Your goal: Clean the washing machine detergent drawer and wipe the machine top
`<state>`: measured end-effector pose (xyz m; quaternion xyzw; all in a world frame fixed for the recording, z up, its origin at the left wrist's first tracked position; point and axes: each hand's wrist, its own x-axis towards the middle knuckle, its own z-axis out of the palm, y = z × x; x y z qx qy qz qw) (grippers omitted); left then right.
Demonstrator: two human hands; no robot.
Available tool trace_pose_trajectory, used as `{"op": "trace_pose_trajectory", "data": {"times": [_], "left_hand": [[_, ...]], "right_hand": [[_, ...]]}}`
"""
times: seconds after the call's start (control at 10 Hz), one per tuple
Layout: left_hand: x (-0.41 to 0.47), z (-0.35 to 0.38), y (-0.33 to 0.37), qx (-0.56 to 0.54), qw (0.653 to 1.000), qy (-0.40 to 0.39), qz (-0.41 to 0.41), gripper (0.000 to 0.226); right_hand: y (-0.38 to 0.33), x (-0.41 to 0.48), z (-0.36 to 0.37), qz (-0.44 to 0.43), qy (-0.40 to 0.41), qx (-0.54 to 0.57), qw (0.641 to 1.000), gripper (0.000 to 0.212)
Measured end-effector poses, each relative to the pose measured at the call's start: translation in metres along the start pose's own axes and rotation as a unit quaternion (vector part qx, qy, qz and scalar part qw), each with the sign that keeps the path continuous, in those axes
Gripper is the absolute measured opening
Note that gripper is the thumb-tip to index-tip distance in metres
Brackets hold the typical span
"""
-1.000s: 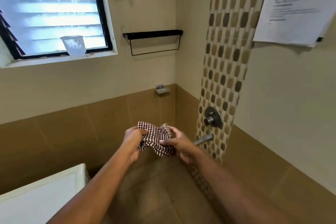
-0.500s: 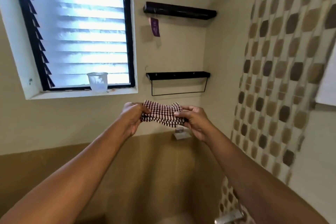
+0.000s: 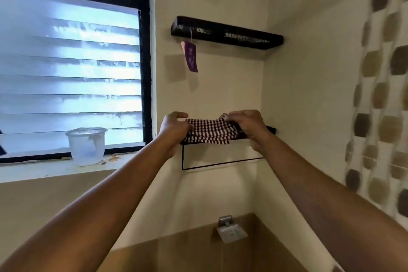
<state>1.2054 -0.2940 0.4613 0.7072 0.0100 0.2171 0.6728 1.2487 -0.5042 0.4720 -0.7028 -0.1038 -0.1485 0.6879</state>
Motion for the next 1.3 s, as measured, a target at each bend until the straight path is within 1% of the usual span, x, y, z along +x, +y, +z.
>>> {"op": "trace_pose_trajectory", "data": {"times": [0.1, 0.2, 0.3, 0.4, 0.5, 0.6, 0.7, 0.8, 0.9, 1.0, 1.1, 1.2, 1.3], "left_hand": [[0.048, 0.009, 0.001, 0.028, 0.999, 0.014, 0.017, 0.029], [0.079, 0.016, 0.001, 0.07, 0.996, 0.041, 0.026, 0.022], [0.106, 0.02, -0.005, 0.133, 0.989, 0.063, 0.028, 0.021], [0.117, 0.016, -0.02, 0.256, 0.964, 0.065, 0.032, 0.013], [0.12, 0.011, -0.031, 0.333, 0.942, 0.023, 0.03, 0.007], [0.12, 0.008, -0.026, 0.399, 0.915, -0.017, 0.046, 0.008], [0.113, 0.02, -0.015, 0.524, 0.846, -0.083, 0.054, 0.023], [0.108, 0.029, -0.011, 0.628, 0.77, -0.082, 0.08, 0.033], [0.107, 0.019, -0.009, 0.701, 0.69, -0.042, 0.177, 0.04], [0.111, 0.0, -0.013, 0.681, 0.703, -0.138, 0.152, 0.038], [0.12, -0.013, -0.024, 0.659, 0.723, -0.18, 0.102, 0.037], [0.122, -0.027, -0.029, 0.613, 0.766, -0.119, 0.153, 0.042], [0.111, -0.045, -0.038, 0.49, 0.837, 0.012, 0.243, 0.038]], "right_hand": [[-0.006, 0.057, 0.009, -0.02, -0.03, -0.025, 0.999, 0.022], [-0.003, 0.106, 0.019, -0.038, -0.048, -0.041, 0.997, 0.015], [0.014, 0.14, 0.029, -0.042, -0.08, -0.075, 0.993, 0.013], [0.038, 0.159, 0.037, -0.028, -0.138, -0.185, 0.973, 0.024], [0.049, 0.159, 0.04, -0.006, -0.187, -0.284, 0.94, 0.029], [0.052, 0.158, 0.04, -0.067, -0.215, -0.387, 0.894, 0.03], [0.053, 0.158, 0.034, -0.116, -0.211, -0.458, 0.856, 0.023], [0.055, 0.159, 0.025, -0.177, -0.19, -0.473, 0.842, 0.03], [0.056, 0.156, 0.02, -0.251, -0.231, -0.383, 0.858, 0.039], [0.054, 0.152, 0.02, -0.201, -0.329, -0.434, 0.814, 0.034], [0.05, 0.15, 0.023, -0.186, -0.332, -0.482, 0.789, 0.033], [0.044, 0.141, 0.025, -0.202, -0.292, -0.491, 0.795, 0.029], [0.04, 0.126, 0.028, -0.237, -0.186, -0.418, 0.857, 0.025]]}}
